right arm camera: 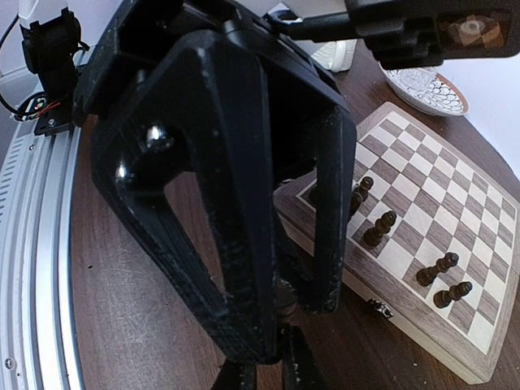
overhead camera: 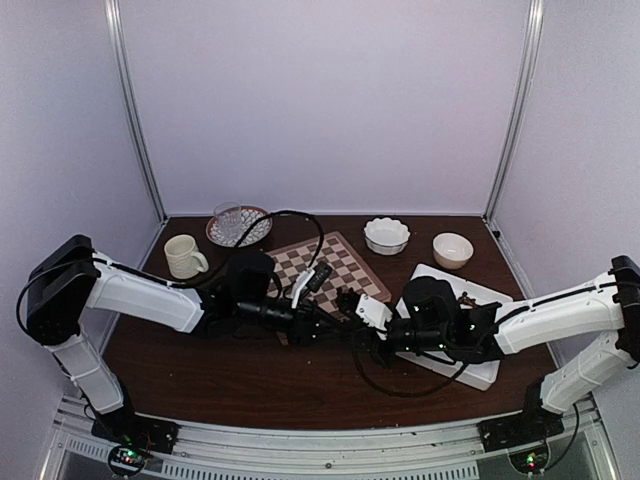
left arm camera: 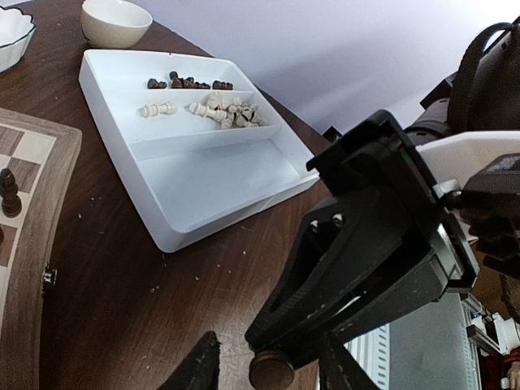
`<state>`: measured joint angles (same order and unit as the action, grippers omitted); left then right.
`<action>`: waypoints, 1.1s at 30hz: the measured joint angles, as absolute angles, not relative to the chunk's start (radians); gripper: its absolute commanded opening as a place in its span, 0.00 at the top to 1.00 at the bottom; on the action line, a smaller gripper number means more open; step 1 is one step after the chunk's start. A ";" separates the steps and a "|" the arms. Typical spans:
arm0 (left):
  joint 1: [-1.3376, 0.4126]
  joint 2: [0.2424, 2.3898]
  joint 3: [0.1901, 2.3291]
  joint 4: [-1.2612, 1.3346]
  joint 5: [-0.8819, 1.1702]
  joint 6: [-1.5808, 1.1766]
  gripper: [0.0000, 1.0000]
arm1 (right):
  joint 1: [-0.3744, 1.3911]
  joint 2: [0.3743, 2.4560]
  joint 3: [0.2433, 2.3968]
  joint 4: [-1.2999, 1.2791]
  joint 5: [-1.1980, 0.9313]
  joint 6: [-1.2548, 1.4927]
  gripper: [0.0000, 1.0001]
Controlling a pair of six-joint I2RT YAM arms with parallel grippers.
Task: Set up the chess pieces on the board
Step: Pass from the right arm to the left, then pass from the left arm to the right
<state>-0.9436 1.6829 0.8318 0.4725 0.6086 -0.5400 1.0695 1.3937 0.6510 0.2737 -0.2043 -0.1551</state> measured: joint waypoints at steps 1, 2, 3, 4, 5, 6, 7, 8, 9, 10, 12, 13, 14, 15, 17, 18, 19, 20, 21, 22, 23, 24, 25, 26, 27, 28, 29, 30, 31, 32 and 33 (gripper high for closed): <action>-0.944 1.685 0.833 0.466 0.609 -0.539 0.65 | 1.069 1.394 0.651 0.273 -0.202 -0.155 0.92; -0.944 1.687 0.833 0.461 0.609 -0.537 0.69 | 1.069 1.394 0.651 0.270 -0.200 -0.155 0.92; -0.944 1.689 0.834 0.456 0.609 -0.534 0.73 | 1.069 1.394 0.651 0.266 -0.199 -0.155 0.92; -0.944 1.690 0.835 0.451 0.609 -0.534 0.77 | 1.069 1.394 0.651 0.262 -0.197 -0.155 0.92; -0.944 1.690 0.837 0.445 0.610 -0.531 0.81 | 1.070 1.394 0.651 0.260 -0.196 -0.155 0.92; -0.944 1.691 0.841 0.440 0.611 -0.526 0.84 | 1.071 1.394 0.651 0.259 -0.194 -0.156 0.91; -0.944 1.691 0.843 0.439 0.611 -0.526 0.85 | 1.071 1.394 0.651 0.259 -0.192 -0.156 0.89; -0.944 1.691 0.845 0.438 0.612 -0.522 0.87 | 1.072 1.394 0.651 0.259 -0.190 -0.157 0.86; -0.944 1.691 0.846 0.437 0.613 -0.521 0.88 | 1.072 1.394 0.651 0.259 -0.189 -0.159 0.82; -0.944 1.691 0.846 0.436 0.613 -0.519 0.89 | 1.072 1.394 0.651 0.259 -0.186 -0.160 0.77; -0.944 1.691 0.846 0.437 0.616 -0.517 0.91 | 1.074 1.393 0.651 0.258 -0.182 -0.165 0.65; -0.944 1.691 0.846 0.437 0.616 -0.517 0.91 | 1.076 1.393 0.651 0.258 -0.181 -0.163 0.61; -0.944 1.691 0.846 0.438 0.617 -0.517 0.91 | 1.078 1.391 0.651 0.258 -0.181 -0.168 0.59; -0.944 1.691 0.846 0.441 0.619 -0.519 0.91 | 1.080 1.388 0.649 0.259 -0.181 -0.165 0.58; -0.944 1.691 0.842 0.461 0.628 -0.530 0.92 | 1.089 1.366 0.638 0.269 -0.176 -0.173 0.54; -0.943 1.690 0.838 0.478 0.635 -0.537 0.92 | 1.095 1.351 0.627 0.277 -0.166 -0.178 0.54; -0.941 1.689 0.833 0.487 0.640 -0.544 0.92 | 1.109 1.321 0.607 0.289 -0.145 -0.186 0.53; -0.939 1.685 0.826 0.503 0.646 -0.550 0.92 | 1.121 1.296 0.591 0.296 -0.128 -0.191 0.51; -0.936 1.680 0.818 0.515 0.651 -0.555 0.92 | 1.135 1.269 0.571 0.314 -0.110 -0.198 0.45; -0.934 1.675 0.809 0.528 0.656 -0.559 0.92 | 1.145 1.242 0.553 0.330 -0.096 -0.205 0.44; -0.932 1.667 0.798 0.543 0.660 -0.566 0.92 | 1.153 1.218 0.535 0.347 -0.080 -0.216 0.43; -0.929 1.659 0.786 0.564 0.665 -0.572 0.92 | 1.160 1.200 0.521 0.364 -0.067 -0.221 0.42; -0.928 1.651 0.775 0.586 0.671 -0.579 0.92 | 1.164 1.186 0.506 0.386 -0.052 -0.231 0.42; -0.926 1.645 0.765 0.607 0.677 -0.588 0.92 | 1.166 1.179 0.495 0.406 -0.041 -0.235 0.41; -0.925 1.642 0.758 0.632 0.685 -0.598 0.92 | 1.166 1.177 0.483 0.435 -0.027 -0.243 0.41; -0.925 1.642 0.755 0.653 0.692 -0.606 0.92 | 1.168 1.178 0.470 0.464 -0.016 -0.253 0.41; -0.925 1.642 0.753 0.669 0.698 -0.616 0.92 | 1.169 1.183 0.455 0.499 -0.004 -0.264 0.41; -0.925 1.642 0.750 0.688 0.704 -0.624 0.92 | 1.170 1.191 0.439 0.538 0.006 -0.278 0.41; -0.925 1.642 0.748 0.705 0.709 -0.633 0.92 | 1.173 1.202 0.424 0.574 0.014 -0.292 0.41; -0.925 1.642 0.746 0.719 0.715 -0.643 0.92 | 1.180 1.219 0.410 0.615 0.026 -0.313 0.41; -0.925 1.642 0.744 0.735 0.720 -0.651 0.92 | 1.188 1.235 0.402 0.640 0.037 -0.331 0.41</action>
<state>-0.9245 1.6417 0.7444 0.7345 0.7200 -0.6514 1.1877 1.2354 0.4023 0.6395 0.0372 -0.3305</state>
